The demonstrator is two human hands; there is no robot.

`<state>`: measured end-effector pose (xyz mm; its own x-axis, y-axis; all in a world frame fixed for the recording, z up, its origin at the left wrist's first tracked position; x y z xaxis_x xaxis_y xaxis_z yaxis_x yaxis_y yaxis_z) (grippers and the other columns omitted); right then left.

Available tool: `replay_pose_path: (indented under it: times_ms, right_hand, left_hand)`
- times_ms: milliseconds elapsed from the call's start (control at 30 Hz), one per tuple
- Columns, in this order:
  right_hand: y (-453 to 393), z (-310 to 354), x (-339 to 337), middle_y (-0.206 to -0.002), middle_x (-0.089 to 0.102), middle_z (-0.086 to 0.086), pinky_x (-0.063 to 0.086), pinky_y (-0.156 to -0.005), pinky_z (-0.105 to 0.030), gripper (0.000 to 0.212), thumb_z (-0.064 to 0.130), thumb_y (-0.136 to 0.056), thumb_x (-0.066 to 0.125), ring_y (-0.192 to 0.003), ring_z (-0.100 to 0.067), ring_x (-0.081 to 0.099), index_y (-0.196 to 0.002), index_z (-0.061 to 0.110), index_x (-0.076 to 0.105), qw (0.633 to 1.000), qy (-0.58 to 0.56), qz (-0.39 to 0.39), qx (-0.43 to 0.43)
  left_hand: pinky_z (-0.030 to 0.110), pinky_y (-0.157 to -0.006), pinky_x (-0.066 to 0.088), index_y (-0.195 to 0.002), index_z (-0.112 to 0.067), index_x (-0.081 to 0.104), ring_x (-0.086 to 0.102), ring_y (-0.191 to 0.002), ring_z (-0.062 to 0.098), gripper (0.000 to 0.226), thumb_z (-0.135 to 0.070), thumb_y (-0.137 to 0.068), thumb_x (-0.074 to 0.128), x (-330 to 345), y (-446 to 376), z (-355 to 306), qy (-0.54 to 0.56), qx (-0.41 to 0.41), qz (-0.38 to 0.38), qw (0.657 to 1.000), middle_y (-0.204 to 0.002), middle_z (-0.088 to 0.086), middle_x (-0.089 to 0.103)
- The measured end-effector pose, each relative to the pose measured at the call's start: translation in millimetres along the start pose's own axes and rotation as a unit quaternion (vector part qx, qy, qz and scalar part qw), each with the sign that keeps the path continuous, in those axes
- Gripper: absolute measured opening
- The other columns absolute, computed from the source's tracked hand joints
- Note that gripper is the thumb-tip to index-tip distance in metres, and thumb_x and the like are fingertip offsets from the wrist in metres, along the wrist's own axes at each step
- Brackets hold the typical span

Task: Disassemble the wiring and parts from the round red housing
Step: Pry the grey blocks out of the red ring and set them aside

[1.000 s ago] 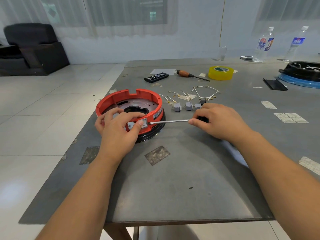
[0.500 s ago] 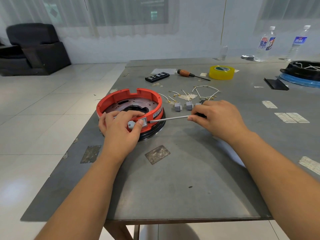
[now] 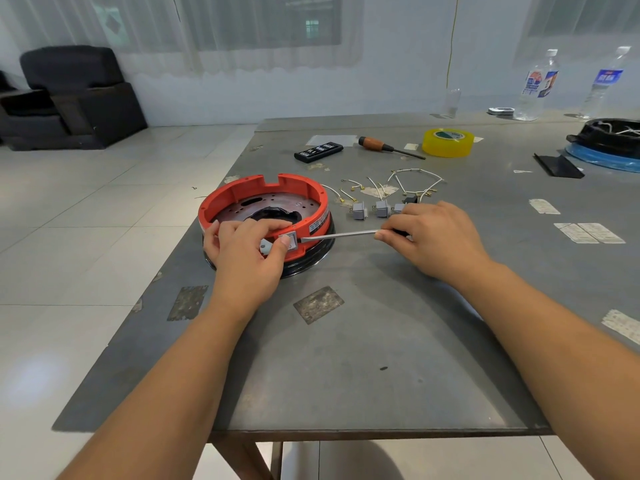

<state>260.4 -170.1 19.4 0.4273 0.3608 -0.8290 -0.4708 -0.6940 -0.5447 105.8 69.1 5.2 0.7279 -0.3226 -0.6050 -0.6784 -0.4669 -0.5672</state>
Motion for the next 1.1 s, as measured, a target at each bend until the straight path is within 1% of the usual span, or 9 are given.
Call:
replay_pose_path:
  times_ms: [167, 267, 333, 433, 533, 700, 833, 1000, 1100]
  right_hand:
    - [-4.9, -0.1, 4.9, -0.083, 0.06, 0.009, 0.033, -0.071, -0.032, 0.043, 0.059, -0.1, 0.036, -0.084, -0.02, 0.06, -0.096, 0.032, 0.069, 1.0, -0.004, 0.021, 0.006]
    - [-13.0, -1.7, 9.4, -0.085, 0.057, 0.008, 0.034, -0.075, -0.035, 0.037, 0.057, -0.101, 0.037, -0.086, -0.02, 0.056, -0.092, 0.03, 0.061, 0.999, 0.0, 0.049, -0.004]
    - [-22.1, -2.7, 13.5, -0.083, 0.051, 0.009, 0.037, -0.081, -0.037, 0.041, 0.061, -0.099, 0.029, -0.084, -0.018, 0.05, -0.089, 0.031, 0.055, 0.996, 0.014, 0.088, -0.006]
    - [-34.9, -3.5, 18.4, -0.078, 0.045, 0.01, 0.033, -0.079, -0.038, 0.05, 0.069, -0.092, 0.016, -0.082, -0.016, 0.044, -0.078, 0.031, 0.045, 0.993, 0.015, 0.116, -0.011]
    - [-44.9, -4.7, 24.0, -0.073, 0.044, 0.012, 0.026, -0.077, -0.035, 0.059, 0.08, -0.087, 0.01, -0.079, -0.016, 0.043, -0.07, 0.031, 0.039, 0.991, 0.003, 0.13, -0.033]
    - [-59.2, -7.7, 30.1, -0.075, 0.048, 0.009, 0.027, -0.076, -0.036, 0.067, 0.086, -0.084, 0.011, -0.08, -0.018, 0.048, -0.07, 0.029, 0.042, 0.99, -0.027, 0.119, -0.07]
    - [-61.6, -9.4, 34.9, -0.074, 0.046, 0.011, 0.026, -0.077, -0.036, 0.064, 0.086, -0.086, 0.01, -0.08, -0.018, 0.048, -0.069, 0.031, 0.039, 0.99, -0.038, 0.103, -0.092]
    - [-64.7, -12.3, 41.0, -0.079, 0.051, 0.006, 0.026, -0.078, -0.035, 0.077, 0.087, -0.086, 0.005, -0.083, -0.019, 0.05, -0.078, 0.026, 0.051, 0.99, -0.033, 0.093, -0.098]
    - [-64.5, -12.1, 42.7, -0.08, 0.051, 0.006, 0.026, -0.079, -0.034, 0.075, 0.086, -0.087, 0.005, -0.082, -0.018, 0.048, -0.08, 0.028, 0.05, 0.99, -0.038, 0.092, -0.1]
  left_hand:
    - [0.042, -0.125, 0.002, -0.124, -0.033, 0.073, 0.043, -0.136, 0.02, 0.023, -0.03, -0.104, 0.064, 0.2, -0.1, -0.3, -0.004, 0.007, 0.007, 1.0, -0.12, -0.008, 0.071]
    - [0.042, -0.125, 0.002, -0.123, -0.031, 0.074, 0.043, -0.135, 0.019, 0.031, -0.042, -0.1, 0.056, 0.6, 0.6, -1.2, 0.003, 0.009, 0.021, 1.0, -0.118, -0.009, 0.07]
    - [0.044, -0.125, 0.004, -0.121, -0.031, 0.074, 0.039, -0.131, 0.012, 0.039, -0.047, -0.094, 0.05, 0.8, 1.2, -1.7, 0.012, 0.011, 0.028, 0.999, -0.115, -0.013, 0.067]
    - [0.048, -0.124, 0.009, -0.117, -0.035, 0.072, 0.026, -0.116, -0.005, 0.034, -0.046, -0.093, 0.051, 2.0, 1.9, 0.0, 0.023, 0.02, 0.027, 0.999, -0.11, -0.02, 0.059]
    - [0.045, -0.123, 0.009, -0.113, -0.043, 0.065, 0.023, -0.116, -0.008, 0.024, -0.045, -0.093, 0.051, 3.3, 2.8, 0.9, 0.034, 0.023, 0.033, 0.999, -0.109, -0.023, 0.056]
    - [0.045, -0.12, 0.013, -0.115, -0.041, 0.069, 0.026, -0.116, -0.003, 0.028, -0.045, -0.093, 0.052, 3.8, 2.4, 1.8, 0.043, 0.034, 0.028, 0.998, -0.107, -0.023, 0.059]
    - [0.047, -0.121, 0.014, -0.118, -0.041, 0.071, 0.027, -0.113, -0.003, 0.03, -0.046, -0.094, 0.053, 4.2, 3.1, 1.3, 0.045, 0.037, 0.029, 0.998, -0.103, -0.03, 0.057]
    - [0.038, -0.118, 0.009, -0.117, -0.052, 0.061, 0.023, -0.113, -0.009, 0.025, -0.045, -0.093, 0.054, 4.4, 2.1, 1.0, 0.055, 0.04, 0.028, 0.997, -0.103, -0.04, 0.048]
    - [0.044, -0.12, 0.012, -0.116, -0.053, 0.061, 0.023, -0.114, -0.008, 0.025, -0.047, -0.093, 0.054, 4.7, 2.1, 2.1, 0.055, 0.036, 0.033, 0.997, -0.104, -0.039, 0.05]
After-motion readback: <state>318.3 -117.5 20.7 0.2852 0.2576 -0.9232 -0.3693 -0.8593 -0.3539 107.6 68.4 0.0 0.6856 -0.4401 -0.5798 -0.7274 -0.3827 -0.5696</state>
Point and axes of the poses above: each hand's wrist, its own y-axis away from the middle knuckle, its own x-axis out of the palm, z = x × y, the point moved 4 cm from there along -y, towards the middle knuckle
